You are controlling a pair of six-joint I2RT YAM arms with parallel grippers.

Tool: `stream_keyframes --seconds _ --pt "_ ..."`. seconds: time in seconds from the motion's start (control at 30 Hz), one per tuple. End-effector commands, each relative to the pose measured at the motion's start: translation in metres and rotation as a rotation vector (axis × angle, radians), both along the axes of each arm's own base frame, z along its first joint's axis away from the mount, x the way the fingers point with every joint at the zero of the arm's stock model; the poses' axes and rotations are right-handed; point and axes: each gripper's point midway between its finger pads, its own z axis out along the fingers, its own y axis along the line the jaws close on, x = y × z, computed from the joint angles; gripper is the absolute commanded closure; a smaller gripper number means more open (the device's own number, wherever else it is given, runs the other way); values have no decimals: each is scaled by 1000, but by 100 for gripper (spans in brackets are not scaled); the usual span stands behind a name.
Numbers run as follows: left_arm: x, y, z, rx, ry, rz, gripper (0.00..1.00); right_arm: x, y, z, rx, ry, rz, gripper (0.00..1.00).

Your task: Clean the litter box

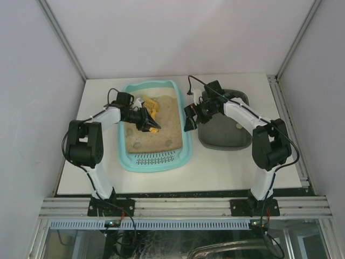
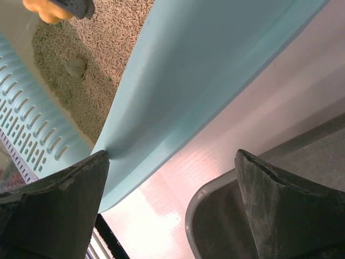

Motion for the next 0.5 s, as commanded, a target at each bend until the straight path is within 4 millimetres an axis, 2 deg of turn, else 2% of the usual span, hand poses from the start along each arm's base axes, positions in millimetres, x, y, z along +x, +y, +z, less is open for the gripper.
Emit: stream_keyframes --seconds 0.0,0.3,0.47 --pt "-16 14 5 95 -98 -52 100 3 5 10 9 -61 6 0" --pt "-15 25 -19 205 -46 -93 100 -1 7 10 5 -63 21 0" --pt "-3 21 -19 180 4 -75 100 -5 11 10 10 -60 38 0"
